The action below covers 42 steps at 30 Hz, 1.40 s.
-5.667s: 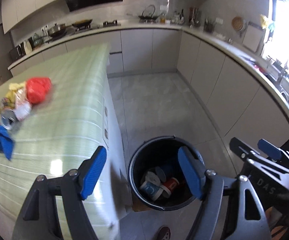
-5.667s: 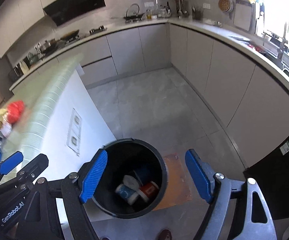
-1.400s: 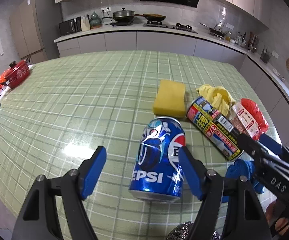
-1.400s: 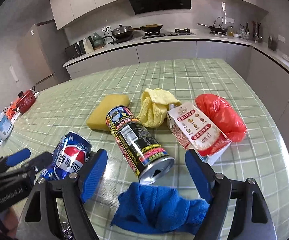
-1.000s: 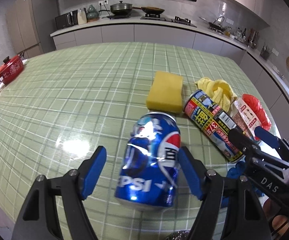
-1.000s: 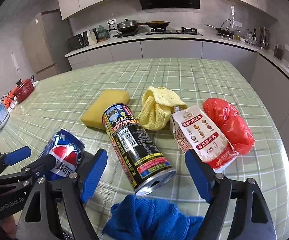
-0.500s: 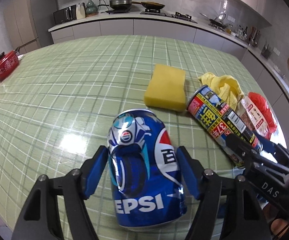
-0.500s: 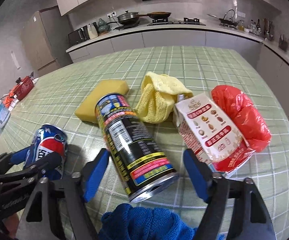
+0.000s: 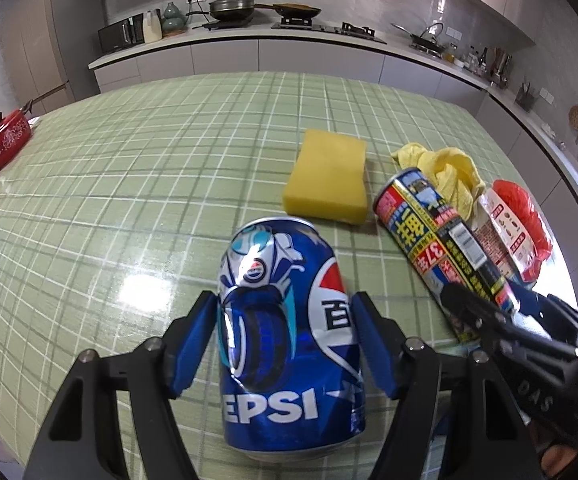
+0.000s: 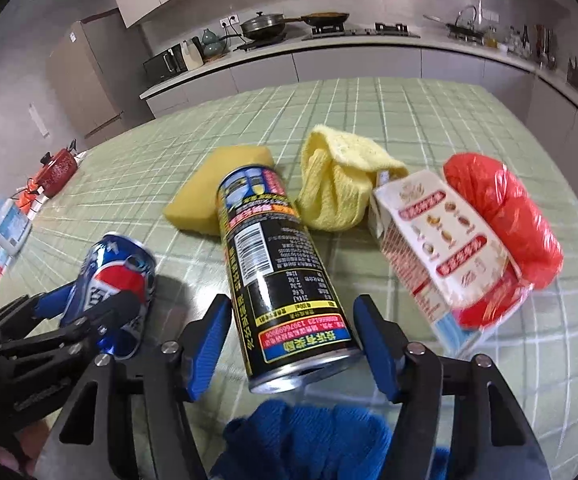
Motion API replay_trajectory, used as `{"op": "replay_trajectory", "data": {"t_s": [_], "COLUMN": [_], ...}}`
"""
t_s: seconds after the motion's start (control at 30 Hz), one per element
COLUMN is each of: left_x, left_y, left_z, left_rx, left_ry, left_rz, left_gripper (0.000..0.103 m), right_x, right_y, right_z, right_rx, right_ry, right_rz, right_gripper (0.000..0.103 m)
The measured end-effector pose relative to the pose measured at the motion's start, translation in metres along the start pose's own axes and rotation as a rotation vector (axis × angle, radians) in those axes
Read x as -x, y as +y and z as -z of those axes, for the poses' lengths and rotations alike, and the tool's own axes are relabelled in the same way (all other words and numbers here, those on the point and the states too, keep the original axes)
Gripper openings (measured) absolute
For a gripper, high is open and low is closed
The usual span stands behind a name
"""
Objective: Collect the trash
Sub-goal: 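Grasp the black spray can with the right tool while the left tool grasps the Pepsi can, then carry the spray can and Pepsi can over the black bucket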
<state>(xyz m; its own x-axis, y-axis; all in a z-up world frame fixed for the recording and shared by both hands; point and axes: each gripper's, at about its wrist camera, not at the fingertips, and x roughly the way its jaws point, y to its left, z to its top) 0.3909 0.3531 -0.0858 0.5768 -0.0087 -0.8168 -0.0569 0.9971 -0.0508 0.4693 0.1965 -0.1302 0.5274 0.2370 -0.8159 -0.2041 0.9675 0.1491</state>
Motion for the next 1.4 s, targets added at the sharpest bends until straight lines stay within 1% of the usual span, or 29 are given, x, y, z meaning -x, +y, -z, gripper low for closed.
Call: {"op": "replay_trajectory", "data": {"t_s": [0.13,0.23,0.47,0.63,0.7,0.77,0.87,1.0,1.2,1.4], "left_x": [0.0,-0.002,-0.004,-0.006,-0.005,-0.004,0.0,0.008,0.022,0.042], "left_y": [-0.001,-0.001,-0.002,-0.001,0.001,0.003,0.005,0.004,0.0,-0.019], "left_z": [0.001,0.002,0.007,0.007,0.007,0.008,0.009,0.01,0.005,0.001], "left_rx": [-0.012,-0.014,-0.026,-0.022,-0.017,-0.007,-0.007,-0.015,-0.013,-0.025], "left_ry": [0.0,0.003,0.011,0.012,0.009,0.001,-0.019,-0.049,-0.087,-0.125], "left_rz": [0.001,0.0,0.01,0.025,0.032,0.042,0.052,0.058,0.061,0.067], "left_gripper": [0.07,0.07,0.069,0.067,0.066,0.066,0.065,0.065,0.065,0.065], "right_x": [0.007,0.008,-0.003,-0.013,-0.015,-0.015,-0.013,-0.005,0.017,0.051], "right_y": [0.005,0.007,0.012,0.016,0.017,0.018,0.021,0.018,0.015,0.005], "right_z": [0.008,0.008,0.002,-0.002,-0.002,-0.001,0.002,0.009,0.008,0.009], "right_rx": [0.004,0.02,0.018,0.021,0.031,0.04,0.048,0.026,0.016,-0.002], "right_ry": [0.002,-0.03,-0.031,-0.015,-0.009,-0.007,-0.005,-0.027,-0.078,-0.137], "right_rz": [-0.016,0.014,0.031,0.042,0.043,0.034,0.032,0.016,0.001,-0.009], "right_gripper": [0.062,0.062,0.062,0.062,0.061,0.056,0.055,0.055,0.055,0.055]}}
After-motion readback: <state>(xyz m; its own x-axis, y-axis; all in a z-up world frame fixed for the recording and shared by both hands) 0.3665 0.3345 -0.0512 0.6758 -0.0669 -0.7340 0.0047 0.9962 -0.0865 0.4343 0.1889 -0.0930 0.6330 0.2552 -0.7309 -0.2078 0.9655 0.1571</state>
